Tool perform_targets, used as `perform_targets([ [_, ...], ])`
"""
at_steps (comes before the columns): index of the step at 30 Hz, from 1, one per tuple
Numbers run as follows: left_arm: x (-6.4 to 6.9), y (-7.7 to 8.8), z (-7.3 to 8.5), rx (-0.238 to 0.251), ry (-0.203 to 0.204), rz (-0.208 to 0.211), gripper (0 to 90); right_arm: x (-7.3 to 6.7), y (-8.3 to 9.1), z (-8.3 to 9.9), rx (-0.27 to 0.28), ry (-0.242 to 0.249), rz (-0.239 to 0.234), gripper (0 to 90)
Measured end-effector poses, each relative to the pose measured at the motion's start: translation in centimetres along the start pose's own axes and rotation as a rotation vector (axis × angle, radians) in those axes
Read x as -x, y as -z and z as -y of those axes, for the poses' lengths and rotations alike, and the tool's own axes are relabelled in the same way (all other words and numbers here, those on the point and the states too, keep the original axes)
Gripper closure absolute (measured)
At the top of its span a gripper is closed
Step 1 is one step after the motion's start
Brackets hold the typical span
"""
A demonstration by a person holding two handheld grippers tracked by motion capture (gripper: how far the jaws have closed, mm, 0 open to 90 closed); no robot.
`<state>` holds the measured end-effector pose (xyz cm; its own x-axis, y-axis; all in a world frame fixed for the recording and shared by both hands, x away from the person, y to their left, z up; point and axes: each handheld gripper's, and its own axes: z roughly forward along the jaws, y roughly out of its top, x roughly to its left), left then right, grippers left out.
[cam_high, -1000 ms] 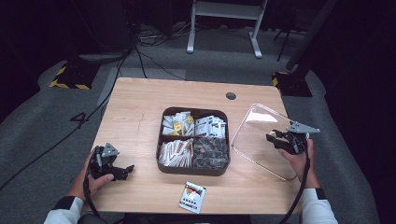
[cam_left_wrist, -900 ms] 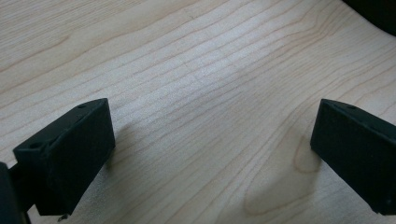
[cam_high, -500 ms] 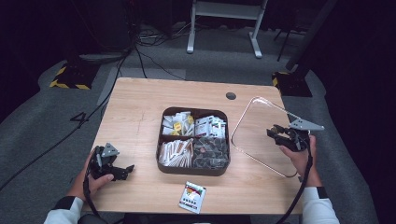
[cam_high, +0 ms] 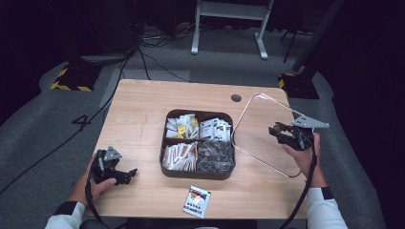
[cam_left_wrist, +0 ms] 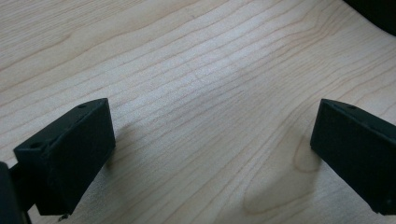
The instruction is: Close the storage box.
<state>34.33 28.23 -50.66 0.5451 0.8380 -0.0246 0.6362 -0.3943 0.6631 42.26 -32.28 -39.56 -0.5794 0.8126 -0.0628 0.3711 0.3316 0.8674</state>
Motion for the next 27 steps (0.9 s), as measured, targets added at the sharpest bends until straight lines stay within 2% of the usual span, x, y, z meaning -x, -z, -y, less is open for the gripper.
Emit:
perform_targets([
  [10,0.0,0.0,0.0,0.0,0.0,0.001,0.0,-1.4,-0.9,-1.4,0.003,0.029,-0.024,59.5],
  [27,0.0,0.0,0.0,0.0,0.002,0.002,0.0,-4.2,-3.1,-3.5,0.015,0.077,-0.093,59.5],
])
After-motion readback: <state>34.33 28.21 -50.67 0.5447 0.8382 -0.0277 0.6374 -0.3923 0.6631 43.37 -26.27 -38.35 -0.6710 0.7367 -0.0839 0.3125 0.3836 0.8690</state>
